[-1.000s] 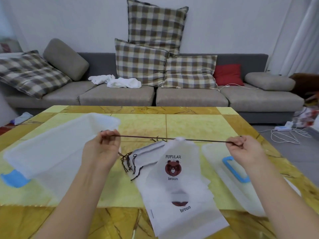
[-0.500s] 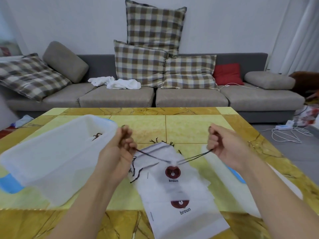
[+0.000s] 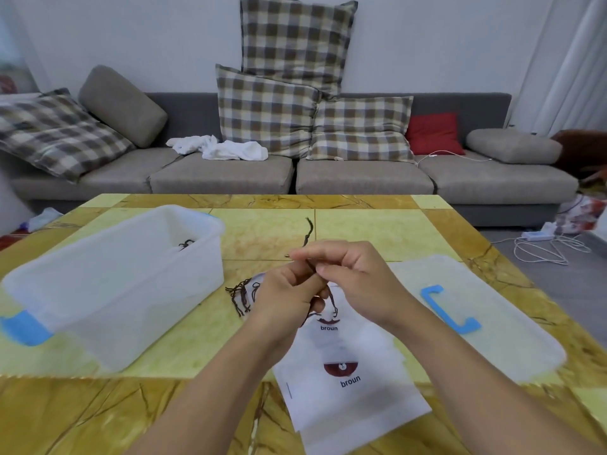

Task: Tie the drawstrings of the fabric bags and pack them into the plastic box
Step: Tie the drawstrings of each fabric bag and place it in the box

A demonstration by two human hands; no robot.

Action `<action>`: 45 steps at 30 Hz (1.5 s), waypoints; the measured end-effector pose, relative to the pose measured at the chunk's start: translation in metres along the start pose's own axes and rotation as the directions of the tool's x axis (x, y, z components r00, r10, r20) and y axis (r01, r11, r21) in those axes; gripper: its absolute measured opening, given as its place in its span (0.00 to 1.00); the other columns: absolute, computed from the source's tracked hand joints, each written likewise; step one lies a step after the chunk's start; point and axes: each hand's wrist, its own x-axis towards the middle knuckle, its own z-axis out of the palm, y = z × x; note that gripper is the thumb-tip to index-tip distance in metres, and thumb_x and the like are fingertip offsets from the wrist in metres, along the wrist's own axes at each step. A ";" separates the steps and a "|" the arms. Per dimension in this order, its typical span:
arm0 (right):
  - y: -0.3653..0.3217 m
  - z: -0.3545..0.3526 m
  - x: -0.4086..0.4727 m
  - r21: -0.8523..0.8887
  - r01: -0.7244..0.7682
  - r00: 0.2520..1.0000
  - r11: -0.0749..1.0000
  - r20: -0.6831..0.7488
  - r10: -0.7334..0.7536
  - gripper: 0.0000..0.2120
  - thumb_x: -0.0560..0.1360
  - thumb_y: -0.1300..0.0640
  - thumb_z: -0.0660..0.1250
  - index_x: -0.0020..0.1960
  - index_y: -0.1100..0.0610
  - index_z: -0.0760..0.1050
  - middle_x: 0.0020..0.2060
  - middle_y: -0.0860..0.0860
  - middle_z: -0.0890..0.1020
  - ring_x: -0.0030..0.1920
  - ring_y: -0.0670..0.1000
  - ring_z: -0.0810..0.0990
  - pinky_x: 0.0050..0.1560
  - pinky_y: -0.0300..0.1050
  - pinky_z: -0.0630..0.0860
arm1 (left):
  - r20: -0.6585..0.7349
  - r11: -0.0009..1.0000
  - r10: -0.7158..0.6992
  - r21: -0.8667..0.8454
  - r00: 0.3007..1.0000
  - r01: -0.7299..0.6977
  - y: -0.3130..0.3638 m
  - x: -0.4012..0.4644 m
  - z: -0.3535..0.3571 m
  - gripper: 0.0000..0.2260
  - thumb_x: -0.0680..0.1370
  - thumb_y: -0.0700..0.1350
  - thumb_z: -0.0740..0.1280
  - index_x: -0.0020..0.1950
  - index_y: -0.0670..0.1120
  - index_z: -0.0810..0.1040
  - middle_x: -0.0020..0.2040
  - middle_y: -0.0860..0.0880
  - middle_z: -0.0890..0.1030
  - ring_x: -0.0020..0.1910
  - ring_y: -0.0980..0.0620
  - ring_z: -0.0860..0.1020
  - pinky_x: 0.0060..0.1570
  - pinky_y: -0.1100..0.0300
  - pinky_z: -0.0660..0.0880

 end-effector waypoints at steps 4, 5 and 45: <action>0.008 -0.004 0.003 0.016 -0.021 1.000 1.000 -0.019 0.021 0.20 0.80 0.67 0.63 0.65 0.48 0.78 0.50 0.50 0.86 0.45 0.54 0.84 0.47 0.45 0.82 | 0.052 0.992 -0.019 -0.126 0.998 0.026 -0.001 0.000 -0.001 0.09 0.82 0.38 0.64 0.55 0.40 0.84 0.40 0.47 0.82 0.34 0.56 0.76 0.36 0.65 0.74; 0.011 -0.006 0.004 0.002 -0.020 0.998 1.000 -0.052 0.020 0.19 0.80 0.65 0.65 0.66 0.48 0.76 0.51 0.49 0.86 0.49 0.51 0.85 0.51 0.45 0.82 | 0.057 0.985 -0.023 -0.168 0.998 0.032 -0.001 0.001 -0.004 0.09 0.82 0.38 0.64 0.57 0.39 0.83 0.41 0.46 0.83 0.36 0.56 0.77 0.36 0.66 0.75; 0.024 -0.006 0.007 0.151 -0.409 0.910 0.900 -0.002 0.414 0.12 0.81 0.50 0.66 0.60 0.55 0.78 0.29 0.54 0.78 0.28 0.52 0.67 0.30 0.42 0.68 | -0.126 0.810 0.491 0.429 0.862 -0.399 -0.009 0.014 -0.032 0.15 0.76 0.29 0.69 0.51 0.49 0.80 0.45 0.51 0.85 0.45 0.55 0.85 0.50 0.56 0.82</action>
